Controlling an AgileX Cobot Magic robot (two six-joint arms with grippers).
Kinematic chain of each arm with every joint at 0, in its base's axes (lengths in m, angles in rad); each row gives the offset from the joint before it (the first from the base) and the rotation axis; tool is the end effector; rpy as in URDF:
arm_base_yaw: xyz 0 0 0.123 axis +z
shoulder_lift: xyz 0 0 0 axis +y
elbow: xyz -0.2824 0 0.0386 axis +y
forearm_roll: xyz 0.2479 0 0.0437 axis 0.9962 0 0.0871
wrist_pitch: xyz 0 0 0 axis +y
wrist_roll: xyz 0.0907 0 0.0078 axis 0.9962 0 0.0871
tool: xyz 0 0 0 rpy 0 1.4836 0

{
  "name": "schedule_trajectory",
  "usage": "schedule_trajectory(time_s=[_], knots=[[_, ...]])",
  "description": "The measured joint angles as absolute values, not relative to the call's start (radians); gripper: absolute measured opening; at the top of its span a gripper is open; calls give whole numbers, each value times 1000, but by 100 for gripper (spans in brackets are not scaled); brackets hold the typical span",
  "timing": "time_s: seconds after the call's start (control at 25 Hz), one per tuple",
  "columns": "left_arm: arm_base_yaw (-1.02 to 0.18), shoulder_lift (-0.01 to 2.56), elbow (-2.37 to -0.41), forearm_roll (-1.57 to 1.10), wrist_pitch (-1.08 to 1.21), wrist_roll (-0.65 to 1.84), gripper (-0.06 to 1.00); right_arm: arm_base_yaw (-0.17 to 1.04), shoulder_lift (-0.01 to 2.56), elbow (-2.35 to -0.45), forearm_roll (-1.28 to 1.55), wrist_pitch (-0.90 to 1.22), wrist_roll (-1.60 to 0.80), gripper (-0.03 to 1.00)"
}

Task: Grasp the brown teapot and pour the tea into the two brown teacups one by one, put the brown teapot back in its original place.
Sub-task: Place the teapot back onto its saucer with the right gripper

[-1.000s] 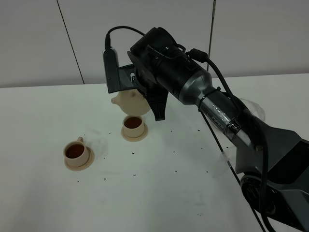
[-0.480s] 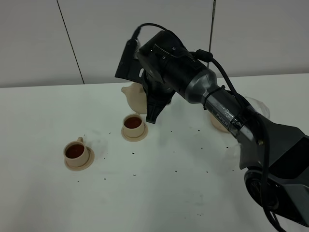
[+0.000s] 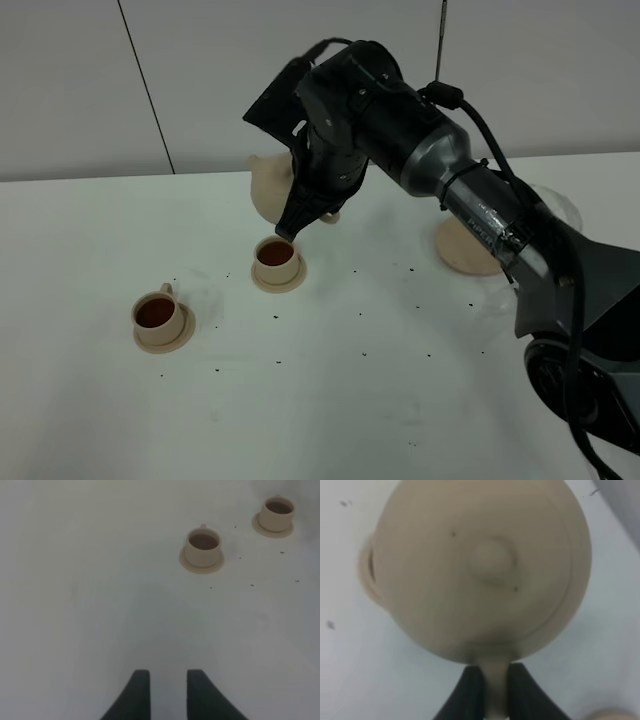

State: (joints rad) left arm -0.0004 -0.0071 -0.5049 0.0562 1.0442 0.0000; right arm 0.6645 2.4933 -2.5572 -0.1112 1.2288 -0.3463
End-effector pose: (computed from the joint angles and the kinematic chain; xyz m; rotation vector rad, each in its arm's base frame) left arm -0.0059 0.0044 0.2799 -0.0020 2.0152 0.0667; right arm 0.4278 0.3230 0.2425 -1.2894 2.3005 -0.0436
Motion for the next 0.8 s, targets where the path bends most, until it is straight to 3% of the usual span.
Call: schedule_trajectory(time_s=[0.36, 0.8], knots=[[0, -7, -505, 56, 1044, 0, 25, 646, 2470, -2408, -102, 1233, -271, 10], [0, -7, -505, 56, 1044, 0, 25, 645, 2463, -2402, -103, 1232, -270, 10]])
